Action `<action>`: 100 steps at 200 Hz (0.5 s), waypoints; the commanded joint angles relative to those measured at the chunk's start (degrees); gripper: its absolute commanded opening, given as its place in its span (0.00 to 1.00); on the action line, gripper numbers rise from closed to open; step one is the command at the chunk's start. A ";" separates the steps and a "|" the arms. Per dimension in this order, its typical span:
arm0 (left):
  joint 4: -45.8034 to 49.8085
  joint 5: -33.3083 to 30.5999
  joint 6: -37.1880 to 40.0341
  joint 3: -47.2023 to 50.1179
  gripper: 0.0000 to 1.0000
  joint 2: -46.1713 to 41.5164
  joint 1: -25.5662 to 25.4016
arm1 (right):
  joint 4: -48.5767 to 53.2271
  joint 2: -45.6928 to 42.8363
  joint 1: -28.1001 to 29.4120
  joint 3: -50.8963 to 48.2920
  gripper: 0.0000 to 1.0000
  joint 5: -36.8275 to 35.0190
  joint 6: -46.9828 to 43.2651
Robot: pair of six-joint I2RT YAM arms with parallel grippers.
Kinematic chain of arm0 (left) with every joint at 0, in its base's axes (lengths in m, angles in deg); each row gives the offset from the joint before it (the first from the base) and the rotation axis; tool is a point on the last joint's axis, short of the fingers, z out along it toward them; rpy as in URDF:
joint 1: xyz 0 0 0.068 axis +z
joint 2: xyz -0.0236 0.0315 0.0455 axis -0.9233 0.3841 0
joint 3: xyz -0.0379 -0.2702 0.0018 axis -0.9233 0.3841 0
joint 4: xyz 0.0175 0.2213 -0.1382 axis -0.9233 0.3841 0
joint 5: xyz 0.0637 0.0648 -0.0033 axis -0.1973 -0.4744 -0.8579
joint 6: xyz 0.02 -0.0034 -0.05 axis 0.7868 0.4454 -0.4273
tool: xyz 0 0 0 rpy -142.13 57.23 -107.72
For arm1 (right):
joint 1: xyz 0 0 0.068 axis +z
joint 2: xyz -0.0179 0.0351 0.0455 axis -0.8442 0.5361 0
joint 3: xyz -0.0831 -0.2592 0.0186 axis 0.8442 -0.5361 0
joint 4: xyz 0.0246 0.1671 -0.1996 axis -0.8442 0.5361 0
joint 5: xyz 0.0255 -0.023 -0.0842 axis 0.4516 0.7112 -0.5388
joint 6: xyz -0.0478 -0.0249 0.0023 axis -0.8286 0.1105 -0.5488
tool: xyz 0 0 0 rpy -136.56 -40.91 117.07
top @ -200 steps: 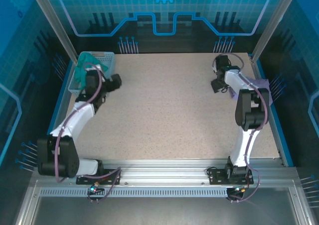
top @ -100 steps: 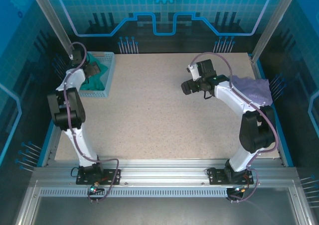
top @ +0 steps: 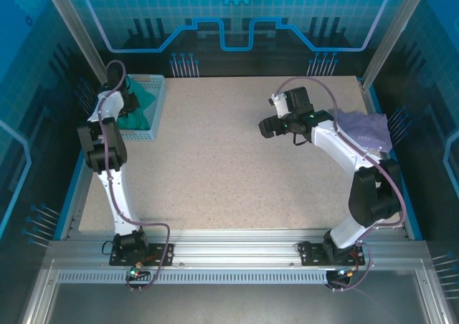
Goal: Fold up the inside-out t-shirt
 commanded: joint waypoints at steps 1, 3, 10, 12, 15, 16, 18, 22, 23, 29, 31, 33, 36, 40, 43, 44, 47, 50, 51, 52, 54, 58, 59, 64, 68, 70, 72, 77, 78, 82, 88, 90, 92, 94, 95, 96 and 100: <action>-4.75 1.56 -2.12 5.86 0.00 -16.81 -1.11 | 0.80 -6.60 0.68 -1.58 0.89 0.15 1.32; -5.72 1.30 -2.10 6.87 0.00 -18.28 -1.35 | 0.80 -7.04 0.71 -1.74 0.89 0.27 1.37; -8.67 0.27 -2.10 9.77 0.00 -23.69 -2.20 | 0.89 -8.78 0.71 -2.30 0.89 0.44 1.68; -9.38 -0.03 -2.01 10.53 0.00 -25.01 -2.42 | 0.93 -9.25 0.73 -2.45 0.89 0.59 1.76; -10.55 -0.33 -1.89 11.48 0.00 -27.30 -2.74 | 0.97 -9.84 0.77 -2.73 0.89 0.66 1.88; -10.83 -0.42 -1.91 11.75 0.00 -27.93 -2.85 | 0.97 -10.04 0.73 -2.80 0.89 0.66 1.89; -11.50 -0.75 -1.87 12.25 0.00 -29.46 -3.04 | 0.97 -10.51 0.76 -2.93 0.89 0.73 1.97; -12.62 -1.09 -1.94 13.10 0.00 -32.04 -3.29 | 0.98 -11.48 0.79 -3.19 0.89 0.86 2.16; -12.83 -1.11 -1.97 13.26 0.00 -32.72 -3.43 | 1.02 -11.64 0.83 -3.30 0.89 0.85 2.21; -14.06 -1.29 -1.95 13.91 0.00 -36.48 -4.01 | 1.08 -12.92 0.82 -3.78 0.90 1.03 2.42; -14.37 -1.30 -2.06 14.00 0.00 -37.55 -4.25 | 1.07 -13.23 0.83 -3.89 0.89 1.13 2.54; -14.67 -1.28 -2.09 14.09 0.00 -38.69 -4.45 | 1.06 -13.62 0.81 -3.99 0.90 1.22 2.59; -15.10 -1.18 -2.09 14.13 0.00 -40.16 -4.78 | 1.10 -14.28 0.90 -4.24 0.90 1.22 2.70; -15.51 -0.98 -1.98 13.93 0.00 -41.98 -5.38 | 1.23 -15.07 0.94 -4.42 0.90 1.30 2.84; -15.79 -0.84 -1.76 13.65 0.00 -43.26 -5.89 | 1.31 -15.54 0.95 -4.58 0.90 1.21 2.95; -15.78 -0.81 -1.67 13.53 0.00 -43.60 -6.09 | 1.32 -15.78 0.95 -4.65 0.90 1.29 3.00; -15.73 -0.70 -1.35 13.16 0.00 -44.73 -6.77 | 1.40 -16.23 0.90 -4.83 0.89 1.28 3.13; -15.57 -0.69 -0.97 12.62 0.00 -45.71 -7.39 | 1.41 -16.75 0.99 -5.00 0.90 1.28 3.24; -15.49 -0.73 -0.88 12.45 0.00 -46.01 -7.72 | 1.46 -16.92 0.97 -5.04 0.90 1.28 3.27; -15.41 -0.71 -0.70 12.14 0.00 -46.25 -8.02 | 1.48 -17.18 0.91 -5.06 0.90 1.28 3.29; -15.13 -0.76 -0.36 11.76 0.00 -46.82 -8.62 | 1.50 -17.53 0.94 -5.18 0.90 1.28 3.29; -14.59 -0.69 0.24 10.80 0.00 -47.76 -9.79 | 1.50 -18.10 0.99 -5.37 0.90 1.28 3.39; -14.47 -0.73 0.43 10.62 0.00 -48.00 -10.11 | 1.50 -18.25 0.97 -5.40 0.90 1.28 3.39; -13.63 -0.73 1.05 9.35 0.00 -49.03 -11.69 | 1.64 -19.03 0.93 -5.51 0.90 1.28 3.50; -12.98 -0.62 1.37 8.51 0.00 -49.81 -12.94 | 1.80 -19.62 0.95 -5.60 0.90 1.28 3.49; -12.76 -0.49 1.52 8.19 0.00 -50.18 -13.50 | 1.84 -19.89 0.95 -5.60 0.90 1.28 3.51; -12.49 -0.35 1.66 7.80 0.00 -50.46 -14.10 | 1.96 -20.12 0.95 -5.56 0.90 1.35 3.49; -12.07 -0.05 2.01 7.05 0.00 -51.35 -15.64 | 2.30 -20.70 0.90 -5.45 0.90 1.36 3.49; -11.94 -0.02 2.06 6.94 0.00 -51.51 -15.89 | 2.34 -20.78 0.93 -5.40 0.90 1.36 3.49; -11.48 0.08 2.16 6.23 0.00 -52.15 -17.08 | 2.72 -21.20 0.94 -5.15 0.90 1.41 3.41; -10.71 0.41 2.25 5.31 0.00 -52.89 -18.77 | 3.51 -21.79 0.95 -4.64 0.90 1.30 3.23; -10.40 0.64 2.18 4.97 0.00 -53.19 -19.30 | 3.76 -22.00 0.90 -4.46 0.90 1.29 3.16; -10.07 0.92 2.11 4.76 0.00 -53.37 -19.83 | 4.09 -22.16 0.94 -4.31 0.91 1.28 3.14; -9.77 1.10 1.99 4.48 0.00 -53.66 -20.36 | 4.37 -22.31 0.94 -4.05 0.91 1.24 3.07; -9.65 1.22 1.88 4.34 0.00 -53.77 -20.62 | 4.52 -22.42 0.95 -3.95 0.91 1.17 3.02; -9.46 1.32 1.78 4.26 0.00 -53.86 -20.89 | 4.72 -22.48 0.95 -3.85 0.91 1.14 2.99; -9.21 1.84 1.35 4.11 0.00 -54.34 -21.87 | 5.40 -22.93 0.96 -3.38 0.91 0.95 2.81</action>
